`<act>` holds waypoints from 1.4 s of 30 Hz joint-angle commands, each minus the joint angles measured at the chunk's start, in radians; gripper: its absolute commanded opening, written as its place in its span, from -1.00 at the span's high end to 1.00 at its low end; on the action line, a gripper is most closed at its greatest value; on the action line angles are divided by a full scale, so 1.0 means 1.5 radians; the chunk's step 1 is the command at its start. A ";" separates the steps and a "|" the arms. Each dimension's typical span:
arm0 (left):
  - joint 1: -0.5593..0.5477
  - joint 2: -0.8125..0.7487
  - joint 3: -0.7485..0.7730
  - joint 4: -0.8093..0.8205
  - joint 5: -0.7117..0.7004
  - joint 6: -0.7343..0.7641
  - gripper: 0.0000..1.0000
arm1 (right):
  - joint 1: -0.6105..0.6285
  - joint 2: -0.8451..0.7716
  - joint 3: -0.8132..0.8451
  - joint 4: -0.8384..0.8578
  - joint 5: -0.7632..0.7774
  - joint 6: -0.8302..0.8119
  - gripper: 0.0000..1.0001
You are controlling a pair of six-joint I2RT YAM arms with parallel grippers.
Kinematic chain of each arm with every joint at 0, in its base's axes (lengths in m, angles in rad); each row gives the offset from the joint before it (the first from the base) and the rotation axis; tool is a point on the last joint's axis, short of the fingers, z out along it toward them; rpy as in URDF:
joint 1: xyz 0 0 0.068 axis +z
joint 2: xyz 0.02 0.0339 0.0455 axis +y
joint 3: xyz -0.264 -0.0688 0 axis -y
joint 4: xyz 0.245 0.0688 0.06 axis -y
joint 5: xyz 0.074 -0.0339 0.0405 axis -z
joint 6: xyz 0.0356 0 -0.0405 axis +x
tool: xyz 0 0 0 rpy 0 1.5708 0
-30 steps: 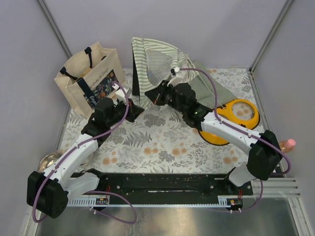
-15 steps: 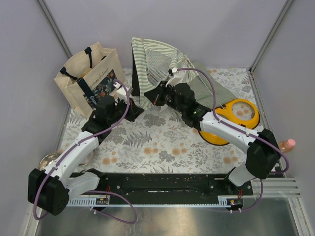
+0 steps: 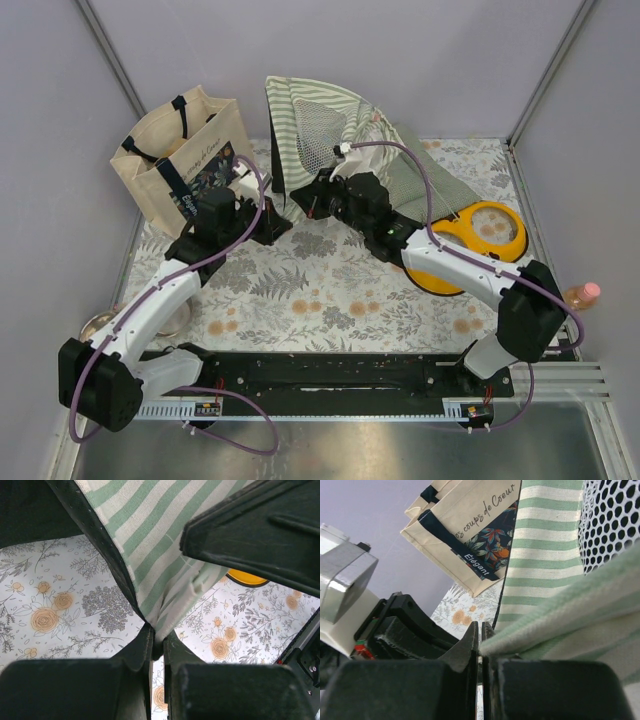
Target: Set up the pet tent
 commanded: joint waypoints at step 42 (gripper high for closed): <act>0.002 0.024 0.065 -0.127 0.073 -0.016 1.00 | 0.016 0.004 0.025 -0.032 0.130 -0.084 0.43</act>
